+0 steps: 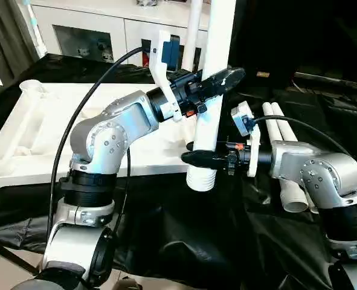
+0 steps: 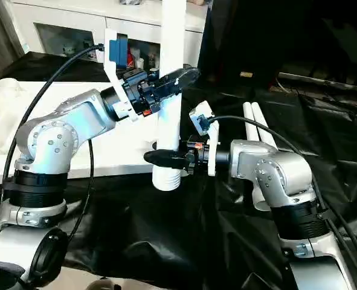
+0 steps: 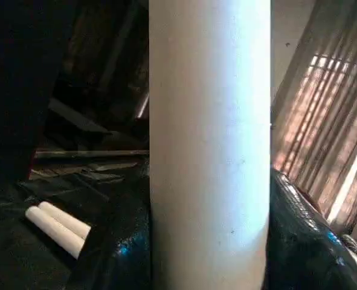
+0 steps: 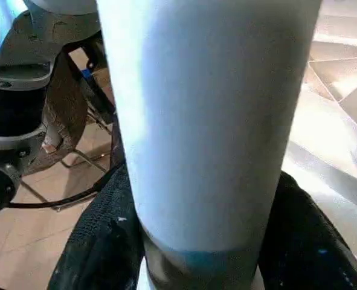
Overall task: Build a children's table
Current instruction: Insert table leg to table base
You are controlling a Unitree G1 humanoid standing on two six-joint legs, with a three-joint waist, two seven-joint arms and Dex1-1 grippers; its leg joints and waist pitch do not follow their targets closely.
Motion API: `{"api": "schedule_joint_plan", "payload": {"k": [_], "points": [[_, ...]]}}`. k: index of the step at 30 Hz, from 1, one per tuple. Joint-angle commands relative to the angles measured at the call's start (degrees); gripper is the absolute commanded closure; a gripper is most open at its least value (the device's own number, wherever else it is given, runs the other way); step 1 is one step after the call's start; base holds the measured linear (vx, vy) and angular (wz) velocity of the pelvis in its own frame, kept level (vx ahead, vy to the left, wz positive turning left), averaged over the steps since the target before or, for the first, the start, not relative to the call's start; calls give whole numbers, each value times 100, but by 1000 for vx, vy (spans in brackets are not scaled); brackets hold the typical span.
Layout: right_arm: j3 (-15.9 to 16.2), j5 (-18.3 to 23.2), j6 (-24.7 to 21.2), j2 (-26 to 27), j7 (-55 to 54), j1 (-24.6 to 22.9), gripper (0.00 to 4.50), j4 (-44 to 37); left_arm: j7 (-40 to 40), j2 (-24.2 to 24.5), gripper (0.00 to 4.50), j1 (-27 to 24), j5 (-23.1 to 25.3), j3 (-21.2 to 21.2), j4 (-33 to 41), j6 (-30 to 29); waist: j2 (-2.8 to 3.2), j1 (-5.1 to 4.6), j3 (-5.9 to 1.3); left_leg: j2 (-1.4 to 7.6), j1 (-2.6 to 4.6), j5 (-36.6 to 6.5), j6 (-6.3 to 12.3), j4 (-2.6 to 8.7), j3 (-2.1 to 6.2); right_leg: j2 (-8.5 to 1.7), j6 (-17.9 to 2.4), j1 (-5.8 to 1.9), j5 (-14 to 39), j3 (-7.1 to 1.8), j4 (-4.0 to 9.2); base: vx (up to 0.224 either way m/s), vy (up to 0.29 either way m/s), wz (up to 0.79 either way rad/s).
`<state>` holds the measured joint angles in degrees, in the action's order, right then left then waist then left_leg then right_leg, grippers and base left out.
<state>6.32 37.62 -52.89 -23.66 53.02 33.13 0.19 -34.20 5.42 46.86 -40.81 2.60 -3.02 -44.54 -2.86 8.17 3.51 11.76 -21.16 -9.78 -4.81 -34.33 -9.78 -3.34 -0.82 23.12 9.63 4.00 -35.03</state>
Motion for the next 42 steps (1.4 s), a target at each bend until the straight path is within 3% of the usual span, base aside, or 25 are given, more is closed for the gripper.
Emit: {"api": "schedule_joint_plan", "payload": {"k": [1, 3, 4, 7, 11, 13, 15, 17, 18, 19, 21, 22, 23, 24, 25, 26, 28, 32, 35, 37, 42], "points": [[-174, -67, 60, -77, -123, 66, 254, 65, -117, -56, 200, 124, -176, -53, 88, -175, 71, -2, -414, 120, 71, -1240, -230, 396, 46, -428, -697, -307, 1688, -243, 462, 0, 0, 0], [-267, -38, 118, 6, -210, 18, 255, 48, 32, -202, 192, 106, -50, 36, 73, 219, 51, -2, -413, 125, 67, -1205, -215, 397, 46, -427, -711, -311, 1660, -243, 460, 0, 0, 0], [-310, -23, 142, 44, -250, -1, 255, 42, 128, -271, 166, 107, 51, 78, 26, 438, 52, 1, -409, 131, 68, -1222, -204, 396, 45, -437, -697, -305, 1688, -244, 477, 0, 0, 0], [-678, 125, 306, 362, -616, -102, 255, -6, 795, -1006, 156, 125, -638, 1083, -129, 1180, 26, 23, -424, 122, 36, -1139, -198, 373, 41, -465, -821, -336, 1551, -243, 466, 0, 0, 0], [-1065, 249, 531, 664, -1022, -157, 256, -24, 1068, -1242, 156, 47, -1073, 1547, -13, 1445, 13, 4, -422, 99, 27, -1166, -146, 381, 40, -433, -738, -340, 1673, -223, 477, 0, 0, 0], [-1285, 266, 675, 787, -1290, -190, 257, -15, 1143, -1288, 156, 27, -1356, 1765, 121, 1485, 36, -13, -417, 105, 54, -1170, -162, 384, 30, -430, -662, -298, 1767, -231, 495, 0, 0, 0], [-1380, 54, 879, 815, -1589, -223, 257, 52, 1037, -1175, 156, -7, -1384, 1801, 192, 1455, 47, -8, -414, 116, 64, -1179, -193, 401, 43, -427, -605, -287, 1800, -228, 486, 0, 0, 0], [-1296, -458, 1219, 758, -1896, -270, 257, 195, 541, -699, 156, -181, -668, 1294, 174, 1386, 54, -9, -408, 119, 83, -1220, -217, 411, 40, -416, -522, -264, 1830, -229, 499, 0, 0, 0], [-1296, -458, 1219, 758, -1896, -270, 257, 195, 541, -699, 156, -181, -668, 1294, 174, 1386, 67, -18, -403, 124, 80, -1228, -248, 439, 55, -414, -396, -261, 1924, -233, 495, 0, 0, 0], [-1103, -1112, 1638, 663, -2301, -327, 257, 406, -640, 441, 156, -582, 896, -277, -12, 1837, 60, -4, -396, 126, 93, -1229, -223, 469, 79, -427, -135, -222, 2162, -236, 565, 0, 0, 0], [-1045, -1312, 1780, 640, -2456, -350, 257, 482, -1161, 908, 156, -743, 1431, -912, -122, 2091, 102, -31, -397, 112, 130, -1333, -348, 472, 55, -419, 67, -203, 2422, -261, 541, 0, 0, 0], [-1124, -1352, 1822, 692, -2659, -398, 257, 504, -1707, 1261, 156, -839, 1829, -1427, -387, 2483, 112, -24, -390, 108, 154, -1361, -370, 478, 57, -437, 31, -178, 2433, -272, 573, 0, 0, 0], [-1124, -1352, 1822, 692, -2659, -398, 257, 504, -1707, 1261, 156, -839, 1829, -1427, -387, 2483, 113, -32, -405, 109, 139, -1338, -371, 484, 57, -433, -3, -198, 2350, -277, 551, 0, 0, 0], [-1143, -1367, 1832, 694, -2719, -427, 257, 492, -1913, 1393, 156, -840, 1994, -1623, -537, 2651, 123, -42, -427, 119, 100, -1216, -418, 487, 66, -433, -158, -246, 1970, -276, 478, 0, 0, 0], [-1136, -1395, 1822, 653, -2752, -494, 257, 452, -2252, 1612, 156, -803, 2335, -1964, -879, 2968, 147, -34, -440, 129, 120, -1120, -424, 474, 60, -424, -297, -232, 1577, -279, 447, 0, 0, 0], [-1136, -1395, 1822, 653, -2752, -494, 257, 452, -2252, 1612, 156, -803, 2335, -1964, -879, 2968, 135, -53, -433, 120, 92, -1091, -416, 475, 54, -417, -354, -255, 1430, -283, 428, 0, 0, 0], [-1109, -1461, 1846, 612, -2761, -590, 257, 421, -2530, 1822, 156, -731, 2813, -2349, -1387, 3333, 138, -65, -431, 104, 94, -1097, -393, 463, 32, -416, -528, -276, 1156, -290, 401, 0, 0, 0], [-1031, -1587, 1898, 552, -2706, -742, 257, 351, -2691, 1914, 174, -531, 3382, -2700, -2360, 3891, 142, -72, -432, 98, 100, -1126, -365, 453, 21, -436, -587, -297, 1275, -300, 402, 0, 0, 0], [-980, -1641, 1885, 536, -2712, -818, 257, 284, -2734, 1817, 195, -285, 3668, -2753, -3274, 4586, 165, -65, -437, 108, 99, -1131, -338, 451, 28, -457, -612, -306, 1340, -303, 417, 0, 0, 0], [-944, -1653, 1871, 518, -2718, -868, 257, 228, -2704, 1790, 223, -147, 3784, -2801, -3717, 4748, 173, -80, -435, 112, 116, -1178, -329, 449, 22, -448, -692, -287, 1286, -299, 419, 0, 0, 0], [-887, -1677, 1806, 492, -2682, -991, 257, 75, -2723, 1688, 241, 146, 3993, -2784, -4630, 5012, 176, -96, -434, 111, 111, -1236, -283, 443, 29, -471, -798, -308, 1303, -301, 418, 0, 0, 0]]}}
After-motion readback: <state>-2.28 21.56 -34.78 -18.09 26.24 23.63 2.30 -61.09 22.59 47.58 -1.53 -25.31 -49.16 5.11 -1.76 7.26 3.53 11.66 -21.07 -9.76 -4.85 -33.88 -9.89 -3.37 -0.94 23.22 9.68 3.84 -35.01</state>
